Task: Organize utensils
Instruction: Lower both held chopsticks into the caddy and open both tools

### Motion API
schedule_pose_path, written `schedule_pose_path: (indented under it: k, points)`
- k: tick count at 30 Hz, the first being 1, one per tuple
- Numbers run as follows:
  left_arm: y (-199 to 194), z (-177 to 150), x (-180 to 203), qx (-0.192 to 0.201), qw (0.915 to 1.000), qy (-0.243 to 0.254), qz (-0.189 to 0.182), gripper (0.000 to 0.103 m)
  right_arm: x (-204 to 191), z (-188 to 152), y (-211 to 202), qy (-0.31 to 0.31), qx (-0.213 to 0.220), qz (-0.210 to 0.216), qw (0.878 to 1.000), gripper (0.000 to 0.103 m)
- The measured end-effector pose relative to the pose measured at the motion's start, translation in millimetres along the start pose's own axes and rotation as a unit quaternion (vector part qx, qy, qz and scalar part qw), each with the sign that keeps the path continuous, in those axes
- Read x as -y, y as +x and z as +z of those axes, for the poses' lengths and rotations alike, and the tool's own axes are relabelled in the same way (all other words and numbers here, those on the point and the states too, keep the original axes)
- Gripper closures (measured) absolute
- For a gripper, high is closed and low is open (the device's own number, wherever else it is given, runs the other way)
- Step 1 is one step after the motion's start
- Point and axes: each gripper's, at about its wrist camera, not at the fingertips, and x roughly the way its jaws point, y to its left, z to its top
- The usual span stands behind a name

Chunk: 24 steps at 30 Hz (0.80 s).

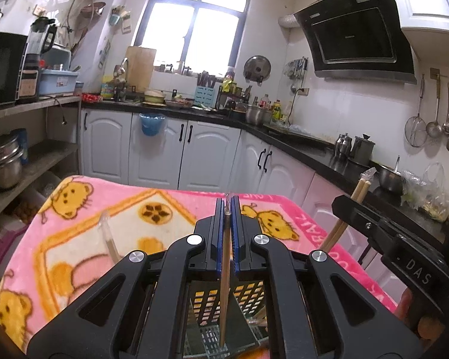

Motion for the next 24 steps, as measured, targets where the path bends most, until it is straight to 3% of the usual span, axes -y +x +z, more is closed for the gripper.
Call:
schedule_pose_path:
  k: [10, 15, 17, 21, 24]
  points:
    - [0, -10, -10, -0.024, 0.9994, -0.024, -0.003, 0.101, 7, -10, -2, 0.014, -0.016, -0.007, 1.0, 0.096]
    - [-4, -15, -18, -0.041, 0.9981, -0.044, -0.005, 0.101, 12, -18, -9, 0.023, -0.021, -0.01, 0.999, 0.084]
    - [-7, -16, -20, -0.043, 0.9978, -0.049, -0.004, 0.098, 14, -21, -12, 0.025, -0.024, -0.012, 0.999, 0.083]
    - [-14, -18, -25, -0.048, 0.997, -0.061, -0.005, 0.081, 17, -26, -16, 0.034, -0.032, -0.013, 0.999, 0.077]
    - [-18, -21, -26, -0.05, 0.9967, -0.064, -0.005, 0.079, 19, -29, -20, 0.036, -0.035, -0.015, 0.999, 0.076]
